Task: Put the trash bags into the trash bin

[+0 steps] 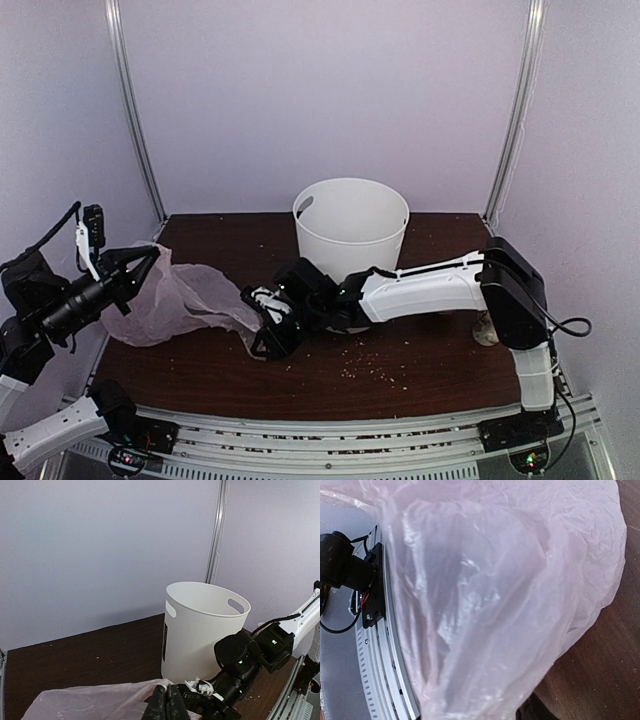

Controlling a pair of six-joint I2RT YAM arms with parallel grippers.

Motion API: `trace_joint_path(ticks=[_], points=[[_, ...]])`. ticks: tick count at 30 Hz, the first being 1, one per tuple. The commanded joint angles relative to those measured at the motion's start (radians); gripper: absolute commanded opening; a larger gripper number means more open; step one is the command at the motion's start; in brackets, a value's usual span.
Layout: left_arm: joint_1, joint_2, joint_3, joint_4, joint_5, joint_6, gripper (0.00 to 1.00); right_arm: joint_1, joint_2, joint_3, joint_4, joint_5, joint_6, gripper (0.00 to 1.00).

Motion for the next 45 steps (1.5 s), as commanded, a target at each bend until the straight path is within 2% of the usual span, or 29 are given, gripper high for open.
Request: trace_joint_path(ticks=[1, 6, 10, 16, 18, 22, 27, 37, 41, 45], points=[[0.005, -0.015, -0.012, 0.043, -0.009, 0.003, 0.0, -0.003, -0.011, 0.032, 0.029, 0.038, -0.015, 0.36], [0.005, -0.014, -0.019, 0.043, -0.014, 0.006, 0.0, -0.006, -0.028, 0.017, 0.027, 0.064, -0.044, 0.11], [0.005, -0.019, -0.017, 0.04, -0.022, 0.013, 0.0, -0.004, -0.055, 0.052, -0.022, 0.07, -0.114, 0.0], [0.004, -0.02, 0.017, 0.012, -0.052, 0.03, 0.0, -0.013, -0.121, 0.198, -0.151, 0.062, -0.315, 0.0], [0.005, -0.018, 0.031, 0.012, -0.047, 0.033, 0.0, -0.022, -0.133, 0.251, -0.188, 0.03, -0.336, 0.0], [0.005, 0.031, 0.101, -0.008, -0.027, 0.056, 0.0, -0.034, -0.117, 0.447, -0.348, -0.039, -0.397, 0.0], [0.005, 0.124, 0.237, -0.018, 0.026, 0.077, 0.0, -0.037, -0.106, 0.672, -0.447, 0.026, -0.499, 0.0], [0.005, 0.373, 0.62, 0.007, 0.151, 0.189, 0.0, -0.101, -0.118, 0.961, -0.541, -0.008, -0.563, 0.0], [0.006, 0.447, 0.675, 0.117, 0.235, 0.21, 0.0, -0.171, -0.136, 0.998, -0.503, -0.194, -0.458, 0.0], [0.005, 0.489, 0.699, 0.235, 0.288, 0.222, 0.0, -0.184, -0.164, 1.034, -0.519, -0.244, -0.479, 0.0]])
